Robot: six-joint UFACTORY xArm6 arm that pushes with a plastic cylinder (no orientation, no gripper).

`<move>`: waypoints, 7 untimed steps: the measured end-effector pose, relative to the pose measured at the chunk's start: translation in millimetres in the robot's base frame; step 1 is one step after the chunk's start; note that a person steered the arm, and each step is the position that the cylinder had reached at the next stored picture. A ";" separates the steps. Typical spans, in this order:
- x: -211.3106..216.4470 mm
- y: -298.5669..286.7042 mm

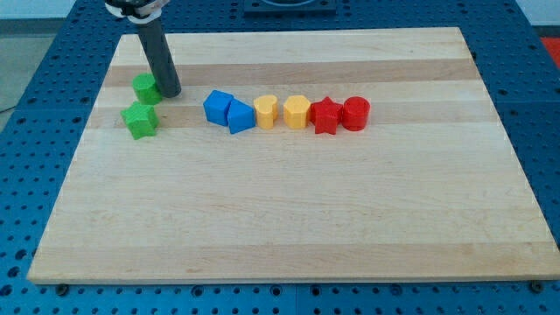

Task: Push the green circle along with the green star towards the center left

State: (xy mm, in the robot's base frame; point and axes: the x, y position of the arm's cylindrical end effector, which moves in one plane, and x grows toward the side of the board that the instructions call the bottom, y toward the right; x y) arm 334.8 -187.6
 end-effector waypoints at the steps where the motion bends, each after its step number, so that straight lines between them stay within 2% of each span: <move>1: -37.4 7.4; 2: -44.2 -15.3; 3: -3.9 -39.1; 4: 11.8 -46.5; 6: 5.3 8.5; 7: 38.9 11.1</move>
State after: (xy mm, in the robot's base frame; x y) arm 373.8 -176.5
